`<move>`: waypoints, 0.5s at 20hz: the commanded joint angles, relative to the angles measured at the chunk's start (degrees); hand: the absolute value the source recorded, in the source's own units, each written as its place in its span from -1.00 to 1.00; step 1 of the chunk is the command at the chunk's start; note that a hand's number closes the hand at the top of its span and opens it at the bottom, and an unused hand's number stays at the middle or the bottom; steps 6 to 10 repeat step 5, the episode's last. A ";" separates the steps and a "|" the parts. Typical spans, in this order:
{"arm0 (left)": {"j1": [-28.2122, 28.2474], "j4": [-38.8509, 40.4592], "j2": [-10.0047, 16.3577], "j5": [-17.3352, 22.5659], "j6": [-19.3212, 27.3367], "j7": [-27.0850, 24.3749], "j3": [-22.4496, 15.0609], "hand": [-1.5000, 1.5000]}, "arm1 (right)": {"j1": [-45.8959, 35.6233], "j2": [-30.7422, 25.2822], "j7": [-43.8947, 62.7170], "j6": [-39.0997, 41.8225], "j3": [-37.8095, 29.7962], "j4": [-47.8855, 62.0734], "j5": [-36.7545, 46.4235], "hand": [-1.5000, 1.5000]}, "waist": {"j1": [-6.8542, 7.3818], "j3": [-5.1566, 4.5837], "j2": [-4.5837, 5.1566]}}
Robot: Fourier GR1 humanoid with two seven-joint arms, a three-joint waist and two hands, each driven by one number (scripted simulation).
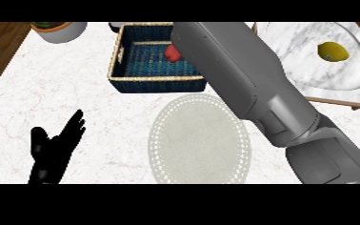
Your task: Pick the bell pepper from the placemat and place it in the basket
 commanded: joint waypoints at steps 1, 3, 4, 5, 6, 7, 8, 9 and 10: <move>3.17 4.23 -0.57 0.89 -0.79 0.30 0.46 0.00 | 1.96 -2.34 8.22 -2.80 -1.24 -4.59 2.11 -1.00 | -1.38 -0.78 -0.09; 0.84 3.74 -0.58 -0.14 1.08 4.35 0.28 0.00 | 4.77 -3.37 8.77 -1.50 -1.31 -6.64 2.88 -1.00 | -2.55 -0.73 -0.23; 3.22 5.87 0.67 -0.32 -0.79 -1.18 1.40 0.00 | 5.08 -5.70 7.93 0.83 -2.29 -9.26 1.99 -1.00 | -2.38 -0.79 -0.25; 5.39 4.37 -0.08 0.44 -0.97 -0.40 0.84 0.00 | 7.55 -5.49 8.57 0.30 -1.54 -11.41 2.76 -1.00 | -3.21 -0.74 -0.75; 5.39 4.37 -0.08 0.44 -0.97 -0.40 0.84 0.00 | 7.55 -5.49 8.57 0.30 -1.54 -11.41 2.76 -1.00 | -3.21 -0.74 -0.75; 5.39 4.37 -0.08 0.44 -0.97 -0.40 0.84 0.00 | 7.55 -5.49 8.57 0.30 -1.54 -11.41 2.76 -1.00 | -3.21 -0.74 -0.75; 5.39 4.37 -0.08 0.44 -0.97 -0.40 0.84 0.00 | 7.55 -5.49 8.57 0.30 -1.54 -11.41 2.76 -1.00 | -3.21 -0.74 -0.75; 5.39 4.37 -0.08 0.44 -0.97 -0.40 0.84 0.00 | 7.55 -5.49 8.57 0.30 -1.54 -11.41 2.76 -1.00 | -3.21 -0.74 -0.75; 5.39 4.37 -0.08 0.44 -0.97 -0.40 0.84 0.00 | 7.55 -5.49 8.57 0.30 -1.54 -11.41 2.76 -1.00 | -3.21 -0.74 -0.75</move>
